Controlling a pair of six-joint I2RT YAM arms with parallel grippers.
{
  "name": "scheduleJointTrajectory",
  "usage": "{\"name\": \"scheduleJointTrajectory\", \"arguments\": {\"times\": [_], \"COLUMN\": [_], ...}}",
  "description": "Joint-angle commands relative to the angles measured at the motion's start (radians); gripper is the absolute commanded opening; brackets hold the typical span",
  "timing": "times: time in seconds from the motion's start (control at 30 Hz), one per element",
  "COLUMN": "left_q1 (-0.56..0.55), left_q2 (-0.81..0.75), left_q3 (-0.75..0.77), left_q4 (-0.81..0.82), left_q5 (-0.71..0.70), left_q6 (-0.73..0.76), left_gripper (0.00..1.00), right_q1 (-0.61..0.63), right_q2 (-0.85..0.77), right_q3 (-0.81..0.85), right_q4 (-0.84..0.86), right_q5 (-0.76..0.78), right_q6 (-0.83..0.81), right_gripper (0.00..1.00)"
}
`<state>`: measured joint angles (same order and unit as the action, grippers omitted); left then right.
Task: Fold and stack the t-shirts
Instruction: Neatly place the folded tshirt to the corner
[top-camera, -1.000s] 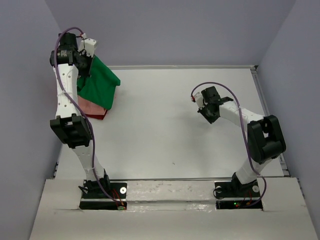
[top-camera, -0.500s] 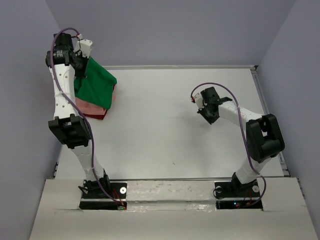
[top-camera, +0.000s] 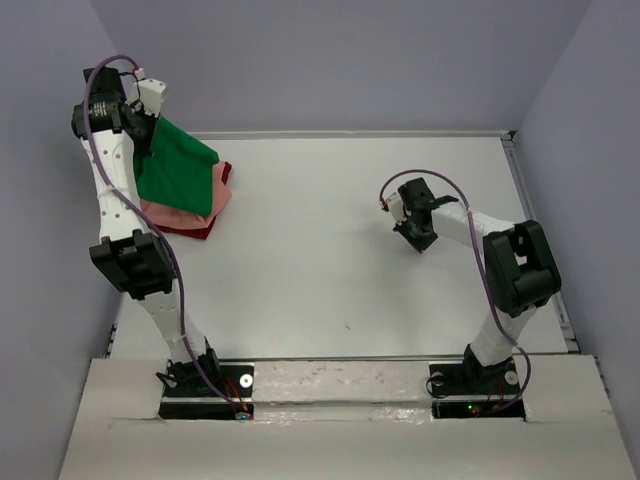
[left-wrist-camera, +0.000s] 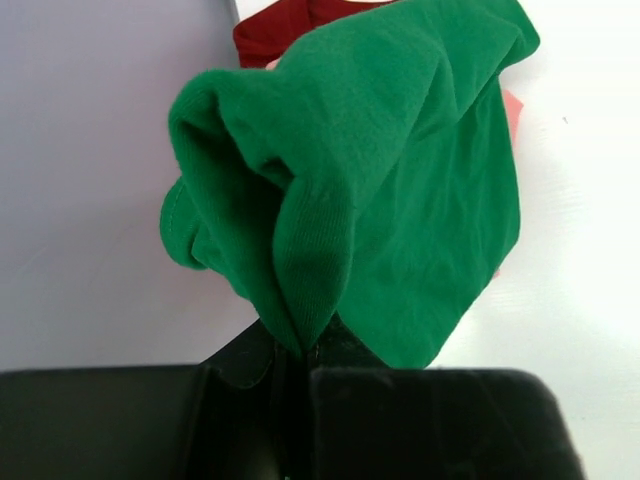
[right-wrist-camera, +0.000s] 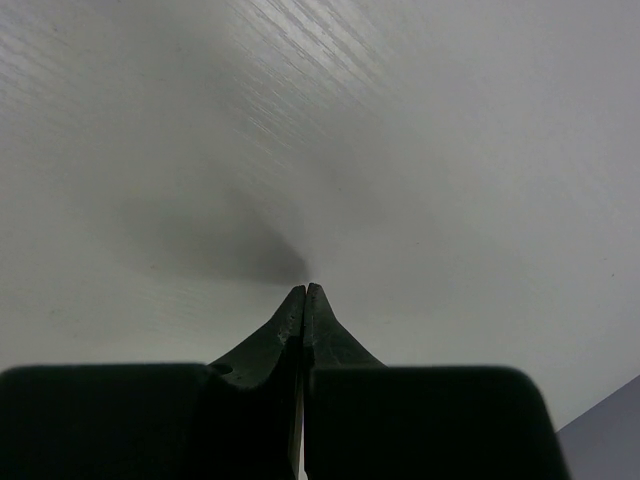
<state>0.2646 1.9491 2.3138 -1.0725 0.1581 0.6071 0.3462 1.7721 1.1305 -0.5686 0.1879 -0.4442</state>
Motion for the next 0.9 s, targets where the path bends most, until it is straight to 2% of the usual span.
{"name": "scheduleJointTrajectory", "arguments": {"times": [0.0, 0.3, 0.53, 0.87], "left_q1": [0.025, 0.048, 0.048, 0.044], "left_q2": [-0.019, 0.030, 0.070, 0.166], "left_q3": [-0.027, -0.137, -0.274, -0.284], "left_q4": [0.054, 0.161, 0.337, 0.437], "left_q5": [-0.043, -0.058, -0.081, -0.088], "left_q6": [0.069, 0.114, 0.131, 0.120], "left_gripper": [0.00, 0.00, 0.00, 0.00], "right_q1": [-0.006, -0.006, -0.006, -0.006], "right_q2": [0.015, 0.059, 0.082, 0.133], "right_q3": [0.023, 0.025, 0.020, 0.022], "right_q4": [0.012, 0.009, 0.010, 0.007], "right_q5": [0.025, 0.047, 0.074, 0.107], "right_q6": [0.013, 0.012, 0.012, 0.010], "right_gripper": [0.00, 0.00, 0.00, 0.00]}}
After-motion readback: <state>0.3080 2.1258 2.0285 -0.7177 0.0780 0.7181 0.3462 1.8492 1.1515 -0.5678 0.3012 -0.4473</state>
